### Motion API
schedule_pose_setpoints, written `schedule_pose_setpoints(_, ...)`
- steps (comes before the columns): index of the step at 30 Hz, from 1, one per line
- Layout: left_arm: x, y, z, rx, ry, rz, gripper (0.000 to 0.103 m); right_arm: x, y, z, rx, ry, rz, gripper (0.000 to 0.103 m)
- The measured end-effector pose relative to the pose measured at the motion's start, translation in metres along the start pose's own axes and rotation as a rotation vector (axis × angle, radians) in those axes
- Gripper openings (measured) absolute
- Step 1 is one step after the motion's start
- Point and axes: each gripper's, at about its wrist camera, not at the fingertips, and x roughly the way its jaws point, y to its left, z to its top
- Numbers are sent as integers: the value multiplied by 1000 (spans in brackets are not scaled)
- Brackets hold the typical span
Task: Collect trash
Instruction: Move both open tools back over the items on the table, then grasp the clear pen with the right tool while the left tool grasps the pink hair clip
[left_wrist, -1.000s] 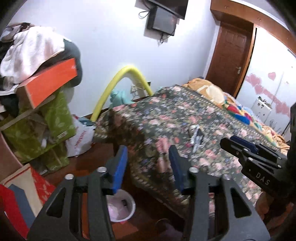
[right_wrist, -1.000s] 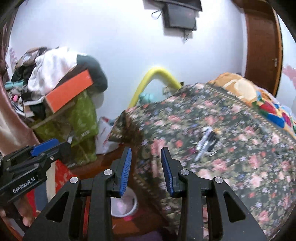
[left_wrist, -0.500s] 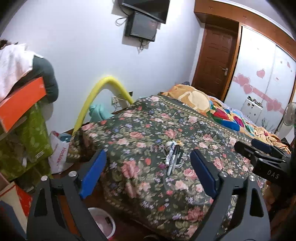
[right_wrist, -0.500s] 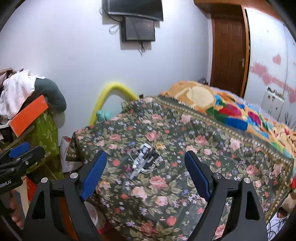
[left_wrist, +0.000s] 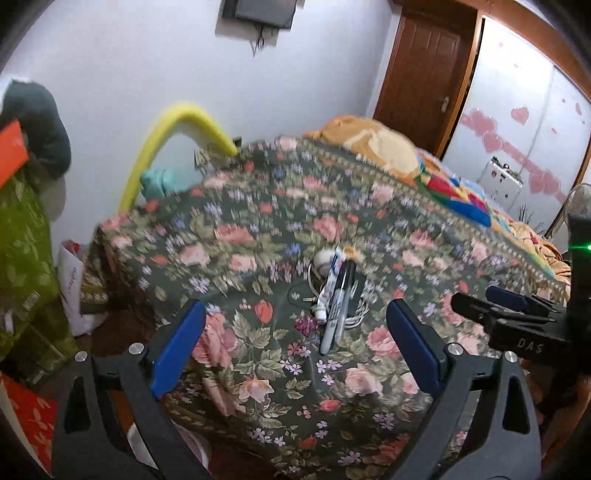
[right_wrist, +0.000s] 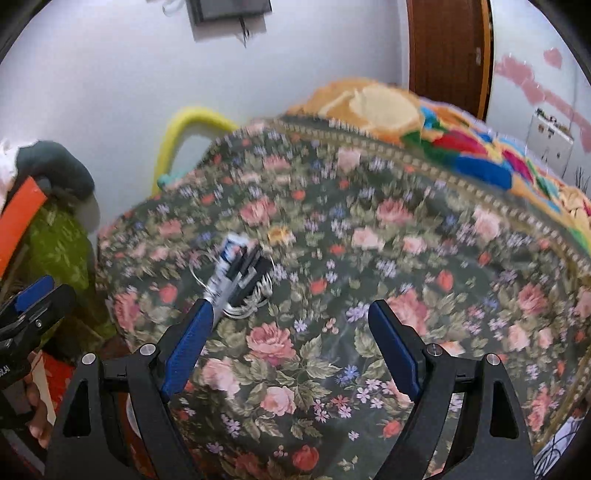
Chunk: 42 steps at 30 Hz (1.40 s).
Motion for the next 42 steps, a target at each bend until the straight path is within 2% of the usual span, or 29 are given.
schedule_pose_setpoints(2, 19, 7, -4, -13, 16, 12, 99, 22, 5, -1, -16, 53, 16, 84)
schedule_pose_setpoints(4, 36, 12, -7, -13, 17, 63, 98, 39, 10, -3, -19, 79, 44, 82)
schedule_pose_setpoints(6, 54, 17, -11, -3, 48, 101, 95, 52, 16, -5, -18, 96, 83, 72)
schedule_pose_setpoints(7, 63, 20, -13, -3, 66, 117, 91, 60, 19, -6, -15, 111, 106, 68)
schedule_pose_setpoints(8, 68, 23, -14, -6, 75, 118, 83, 67, 21, -7, -9, 126, 131, 60)
schedule_pose_setpoints(10, 79, 30, -18, -20, 106, 107, 78, 81, 25, -8, 18, 159, 193, 51)
schedule_pose_setpoints(12, 87, 34, -21, -29, 125, 91, 67, 92, 28, -8, 53, 187, 248, 35)
schedule_pose_setpoints(16, 94, 36, -25, -40, 173, 29, 53, 113, 33, -11, 126, 235, 328, 27)
schedule_pose_setpoints(19, 99, 34, -27, -49, 202, -40, 46, 121, 35, -14, 148, 254, 365, 12)
schedule_pose_setpoints(21, 102, 30, -27, -50, 219, -77, 40, 120, 34, -14, 159, 242, 382, 12)
schedule_pose_setpoints(26, 113, 10, -27, -5, 254, -123, 39, 106, 19, -17, 159, 208, 347, 9)
schedule_pose_setpoints(32, 136, -5, -28, 45, 277, -65, 37, 94, 1, -20, 58, 208, 224, 8)
schedule_pose_setpoints(34, 138, -6, -28, 59, 255, -38, 30, 90, -6, -26, 23, 222, 189, 8)
schedule_pose_setpoints(36, 140, -7, -28, 64, 248, -42, 13, 88, -13, -30, 0, 240, 171, 9)
schedule_pose_setpoints(37, 140, -7, -27, 65, 248, -50, 10, 88, -15, -32, -13, 255, 171, 9)
schedule_pose_setpoints(38, 140, -7, -26, 68, 249, -58, 2, 88, -17, -33, -20, 263, 173, 8)
schedule_pose_setpoints(42, 132, -6, -22, 55, 250, -97, 1, 83, -27, -30, 27, 248, 205, 9)
